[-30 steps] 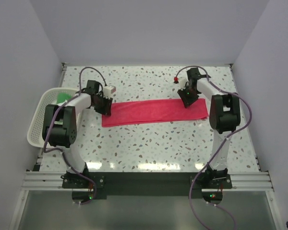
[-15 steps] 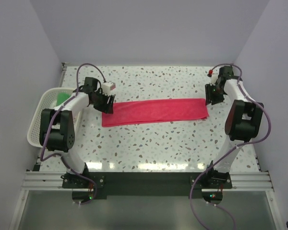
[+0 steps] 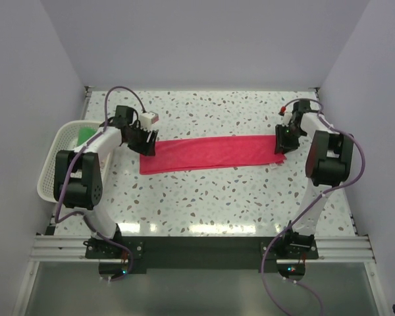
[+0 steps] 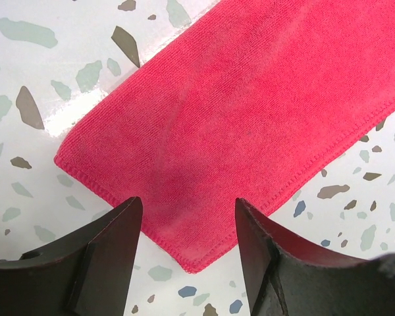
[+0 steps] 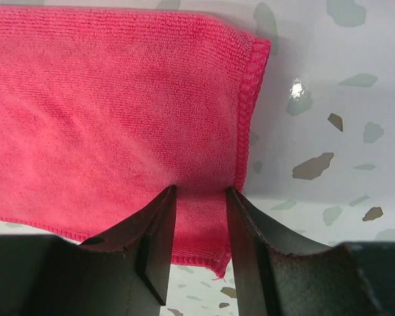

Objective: Roll the towels
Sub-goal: Fold the towel

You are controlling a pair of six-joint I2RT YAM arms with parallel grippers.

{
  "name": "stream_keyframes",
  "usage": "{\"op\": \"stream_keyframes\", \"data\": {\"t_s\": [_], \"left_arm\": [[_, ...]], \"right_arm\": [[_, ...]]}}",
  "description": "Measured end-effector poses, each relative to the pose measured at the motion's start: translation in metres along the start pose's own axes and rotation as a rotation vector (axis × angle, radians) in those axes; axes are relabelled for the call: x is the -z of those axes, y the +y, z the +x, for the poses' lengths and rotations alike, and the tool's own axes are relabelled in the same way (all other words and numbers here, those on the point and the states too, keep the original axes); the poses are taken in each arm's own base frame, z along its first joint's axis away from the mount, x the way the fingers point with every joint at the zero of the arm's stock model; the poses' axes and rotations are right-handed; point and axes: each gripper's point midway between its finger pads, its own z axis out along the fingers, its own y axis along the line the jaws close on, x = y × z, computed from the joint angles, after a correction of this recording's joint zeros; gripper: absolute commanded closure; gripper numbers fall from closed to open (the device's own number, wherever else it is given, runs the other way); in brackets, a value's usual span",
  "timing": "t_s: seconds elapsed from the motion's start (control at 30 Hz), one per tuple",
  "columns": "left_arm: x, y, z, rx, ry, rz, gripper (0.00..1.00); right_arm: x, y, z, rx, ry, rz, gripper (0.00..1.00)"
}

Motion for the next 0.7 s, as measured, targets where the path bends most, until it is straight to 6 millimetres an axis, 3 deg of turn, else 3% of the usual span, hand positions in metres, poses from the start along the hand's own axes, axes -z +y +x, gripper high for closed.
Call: {"op": "stream_keyframes", "data": {"t_s": [0.1,0.2,0.23,0.33,0.57,0.63,0.7], "left_arm": [[0.000,0.000,0.000,0.000,0.000,0.000,0.36],[0.000,0.000,-0.001,0.000,-0.001,-0.001,0.36],[0.000,0.000,-0.001,-0.001,-0.002,-0.001,0.36],[0.002,0.000,-0.004,-0.002,-0.005,-0.002,0.36],[0.006,0.002,-0.013,-0.008,-0.019,-0.006,0.36],[0.007,0.002,-0.013,-0.013,-0.019,-0.006,0.13],[0.007,0.002,-0.013,-0.020,-0.018,-0.004,0.00]], "right_arm": [[-0.002,0.002,0.000,0.003,-0.001,0.000,0.62],[-0.003,0.004,0.000,0.010,-0.007,0.000,0.70],[-0.004,0.004,0.001,0.013,-0.009,0.001,0.81],[-0.005,0.006,0.001,0.018,-0.012,-0.001,1.00],[-0.003,0.000,0.001,0.010,-0.017,-0.010,1.00],[0.000,-0.007,0.003,0.007,-0.011,-0.014,1.00],[0.006,-0.018,0.005,0.003,-0.003,-0.008,1.00]]}}
